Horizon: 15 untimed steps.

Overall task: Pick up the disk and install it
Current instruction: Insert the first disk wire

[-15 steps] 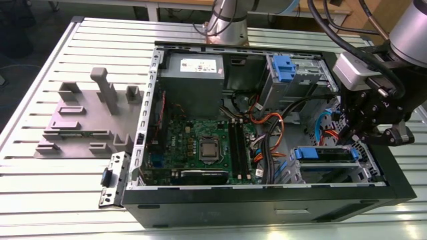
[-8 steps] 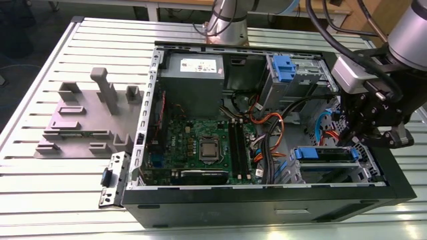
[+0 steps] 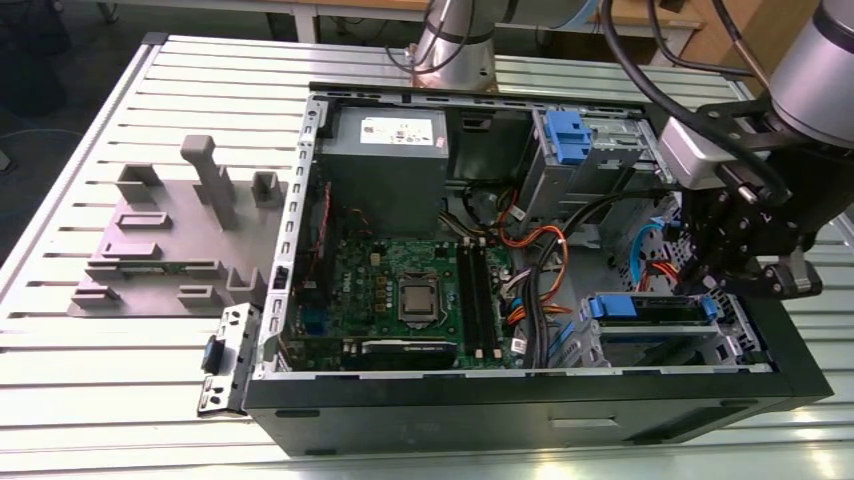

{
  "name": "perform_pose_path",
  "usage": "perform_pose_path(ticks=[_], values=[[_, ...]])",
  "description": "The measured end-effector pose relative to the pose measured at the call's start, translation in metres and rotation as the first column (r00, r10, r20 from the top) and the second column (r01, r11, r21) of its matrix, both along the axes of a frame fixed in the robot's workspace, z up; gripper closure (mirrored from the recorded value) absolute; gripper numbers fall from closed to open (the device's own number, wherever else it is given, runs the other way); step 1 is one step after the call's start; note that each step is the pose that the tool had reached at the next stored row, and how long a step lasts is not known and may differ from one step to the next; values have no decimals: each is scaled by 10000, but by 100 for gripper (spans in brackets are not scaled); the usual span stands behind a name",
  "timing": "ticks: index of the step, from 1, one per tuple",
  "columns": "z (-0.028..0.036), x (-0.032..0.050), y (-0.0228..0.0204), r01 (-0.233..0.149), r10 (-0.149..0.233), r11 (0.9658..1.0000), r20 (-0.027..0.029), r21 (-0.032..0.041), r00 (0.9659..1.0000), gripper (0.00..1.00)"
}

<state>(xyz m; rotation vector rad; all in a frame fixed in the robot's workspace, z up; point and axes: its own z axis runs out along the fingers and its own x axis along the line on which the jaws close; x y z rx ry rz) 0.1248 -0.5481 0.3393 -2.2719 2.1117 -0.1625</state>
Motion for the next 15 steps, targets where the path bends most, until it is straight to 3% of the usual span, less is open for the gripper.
perform_pose_path(ticks=[5, 11, 15], values=[[-2, -23, -2, 92, -92, 10000, 70, -1, 9999, 83], [-9, -32, -48, 92, -92, 10000, 117, 2, 9999, 83], [-22, -82, -52, 114, -114, 9999, 164, 2, 9998, 83]])
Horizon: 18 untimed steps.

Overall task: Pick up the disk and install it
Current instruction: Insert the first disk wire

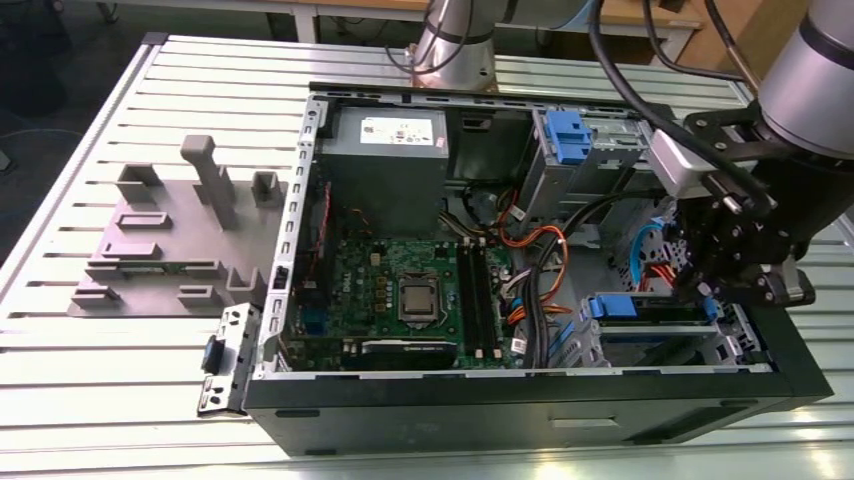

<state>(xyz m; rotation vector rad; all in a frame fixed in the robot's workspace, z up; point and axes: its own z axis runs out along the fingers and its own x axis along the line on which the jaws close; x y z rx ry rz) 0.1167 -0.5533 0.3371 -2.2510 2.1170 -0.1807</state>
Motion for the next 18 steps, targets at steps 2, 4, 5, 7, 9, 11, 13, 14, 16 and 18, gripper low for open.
perform_pose_path(ticks=[2, 4, 5, 7, 9, 11, 13, 14, 16, 18], values=[[-10, -10, 0, 99, -99, 10000, 9, -1, 10000, 83], [-18, -10, 0, 287, -287, 9996, 15, -1, 9996, 83], [-21, -11, 0, 396, -396, 9992, 17, -1, 9992, 83], [-23, -11, 0, 522, -522, 9986, 21, -2, 9986, 83], [-24, -11, 0, 527, -527, 9986, 26, 0, 9986, 83], [-26, -12, 0, 530, -530, 9986, 81, 6, 9986, 83], [-25, -12, 1, 528, -529, 9986, 220, 12, 9984, 83], [-25, -15, 1, 528, -528, 9986, 292, 15, 9982, 83], [-26, -33, 1, 546, -547, 9985, 359, 20, 9979, 83], [-31, -48, 1, 631, -631, 9980, 376, 22, 9973, 83]])
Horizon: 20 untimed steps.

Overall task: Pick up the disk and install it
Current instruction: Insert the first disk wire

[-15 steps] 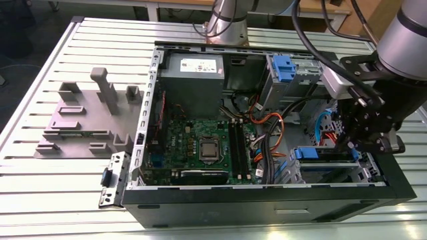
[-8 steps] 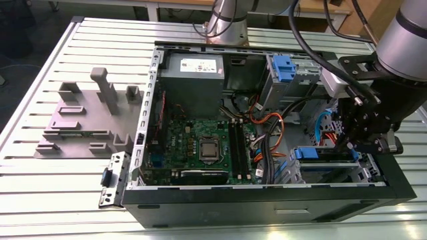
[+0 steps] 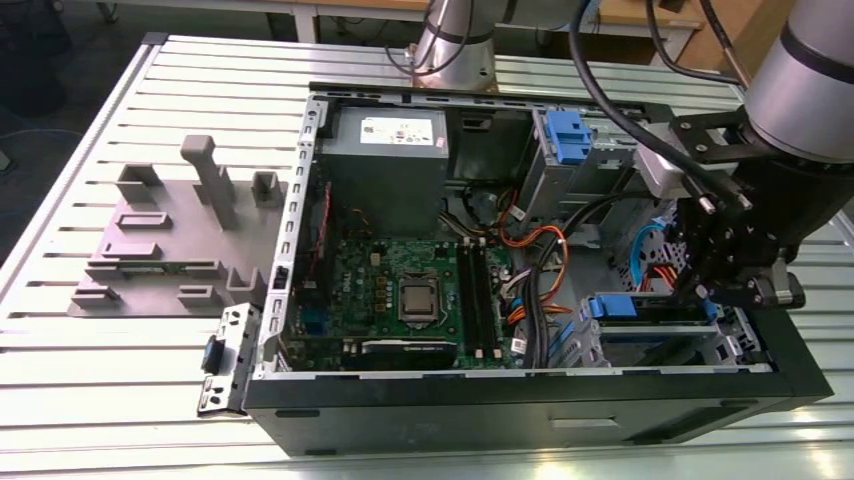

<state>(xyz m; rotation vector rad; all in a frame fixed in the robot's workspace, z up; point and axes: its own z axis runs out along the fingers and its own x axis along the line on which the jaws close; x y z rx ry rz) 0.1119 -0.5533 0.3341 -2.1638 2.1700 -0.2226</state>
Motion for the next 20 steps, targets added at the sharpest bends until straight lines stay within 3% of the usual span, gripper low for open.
perform_pose_path(ticks=[5, 11, 20], values=[[-7, -3, 0, 197, -197, 9998, 16, 4, 9998, 83], [-16, -9, 2, 199, -199, 9997, 16, 107, 9998, 83], [-27, -20, 1, 174, -175, 9998, 24, 114, 9998, 83]])
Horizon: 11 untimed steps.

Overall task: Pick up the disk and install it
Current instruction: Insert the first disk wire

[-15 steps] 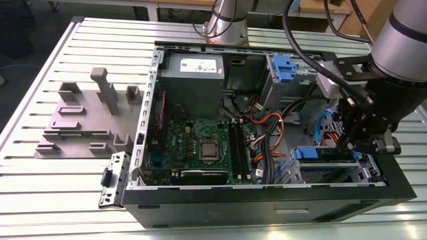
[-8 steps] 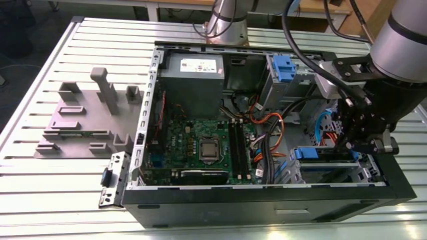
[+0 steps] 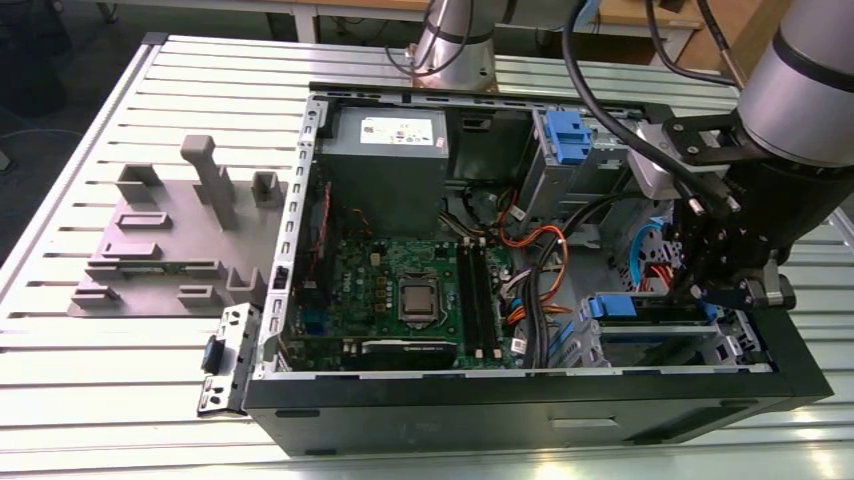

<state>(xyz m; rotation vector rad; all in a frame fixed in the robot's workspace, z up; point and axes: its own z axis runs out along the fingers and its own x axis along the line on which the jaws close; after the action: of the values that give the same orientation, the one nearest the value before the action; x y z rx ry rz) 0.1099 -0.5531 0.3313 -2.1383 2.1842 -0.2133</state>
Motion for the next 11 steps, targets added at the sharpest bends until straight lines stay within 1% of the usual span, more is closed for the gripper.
perform_pose_path(ticks=[6, 11], values=[[-15, 0, 0, -12, 12, 10000, 1, -3, 10000, 83], [-16, 0, 0, -12, 12, 10000, 3, 2, 10000, 83]])
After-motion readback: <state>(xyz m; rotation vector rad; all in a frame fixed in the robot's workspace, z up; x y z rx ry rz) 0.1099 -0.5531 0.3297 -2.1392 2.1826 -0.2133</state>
